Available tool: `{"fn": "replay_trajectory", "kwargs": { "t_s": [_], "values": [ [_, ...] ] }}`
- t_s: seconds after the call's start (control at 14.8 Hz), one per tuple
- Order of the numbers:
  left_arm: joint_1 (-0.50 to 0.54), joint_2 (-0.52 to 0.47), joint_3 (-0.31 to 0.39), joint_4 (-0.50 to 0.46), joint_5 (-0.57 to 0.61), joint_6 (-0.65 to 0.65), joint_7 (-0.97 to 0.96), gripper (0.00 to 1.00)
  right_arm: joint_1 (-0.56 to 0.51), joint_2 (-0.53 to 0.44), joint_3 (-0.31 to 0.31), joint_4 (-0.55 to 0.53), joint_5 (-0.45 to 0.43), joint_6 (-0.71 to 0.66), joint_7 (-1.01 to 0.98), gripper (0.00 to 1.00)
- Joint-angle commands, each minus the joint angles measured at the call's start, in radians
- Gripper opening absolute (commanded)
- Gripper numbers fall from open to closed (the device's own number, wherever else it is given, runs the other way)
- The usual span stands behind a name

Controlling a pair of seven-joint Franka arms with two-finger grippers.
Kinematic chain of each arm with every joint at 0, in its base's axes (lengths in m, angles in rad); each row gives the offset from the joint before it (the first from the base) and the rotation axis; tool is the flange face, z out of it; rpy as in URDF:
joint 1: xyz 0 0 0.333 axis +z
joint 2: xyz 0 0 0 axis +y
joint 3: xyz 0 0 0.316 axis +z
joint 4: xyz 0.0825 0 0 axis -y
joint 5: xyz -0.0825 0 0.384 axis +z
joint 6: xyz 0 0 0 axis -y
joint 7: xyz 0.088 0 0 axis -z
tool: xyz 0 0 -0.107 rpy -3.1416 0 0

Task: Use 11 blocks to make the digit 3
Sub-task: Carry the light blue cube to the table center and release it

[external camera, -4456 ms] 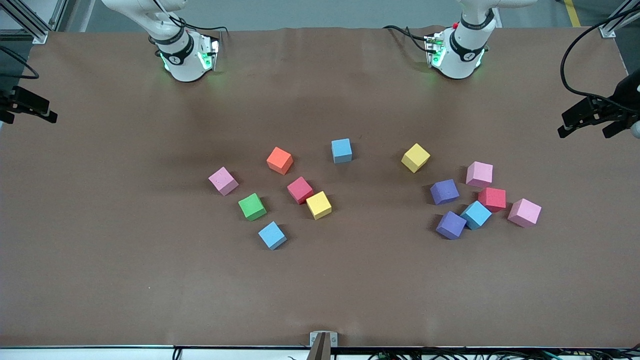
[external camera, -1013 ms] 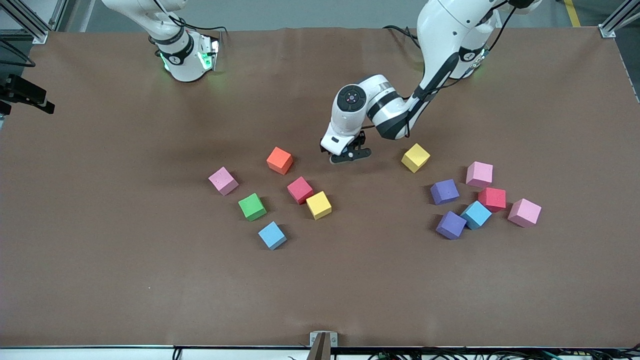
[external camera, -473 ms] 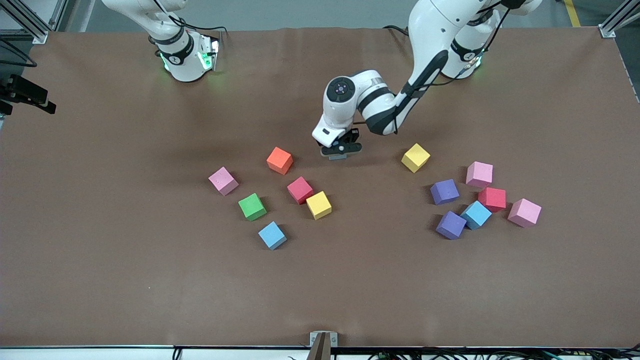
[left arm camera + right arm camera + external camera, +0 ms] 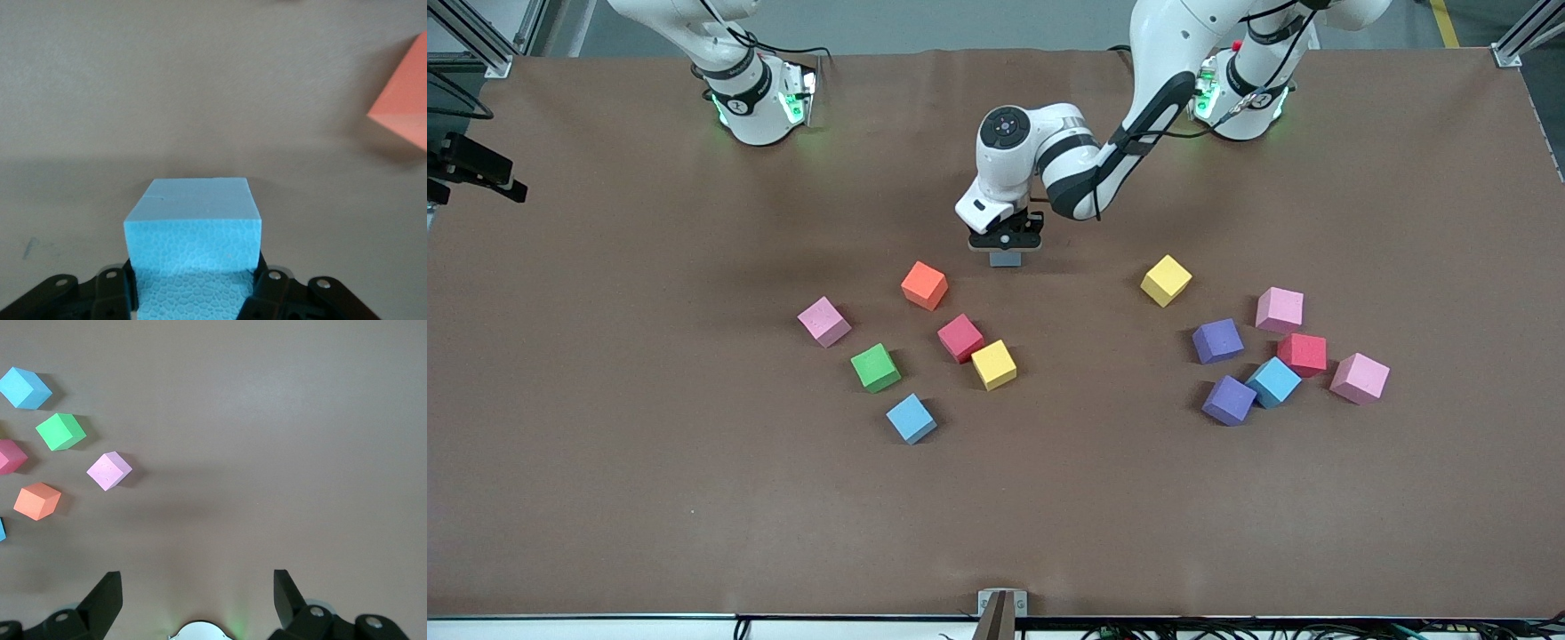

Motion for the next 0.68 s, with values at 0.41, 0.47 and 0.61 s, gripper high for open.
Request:
{"fn": "replay_trajectory", "kwargs": {
  "t_s": [0.41, 0.47, 0.61],
  "values": [
    [-0.02, 0.074, 0.002, 0.075, 0.032, 0.006, -0.003, 0.46, 0.016, -0.037, -0.003, -0.036, -0.029, 0.024, 0.015, 1.0],
    [-0.02, 0.074, 0.002, 0.075, 0.032, 0.006, 0.008, 0.46, 0.027, -0.037, 0.002, -0.036, -0.046, 0.025, 0.016, 1.0],
    [-0.02, 0.073, 0.002, 0.075, 0.032, 0.006, 0.009, 0.55, 0.043, -0.037, 0.006, -0.034, -0.069, 0.025, 0.016, 1.0]
  ]
}}
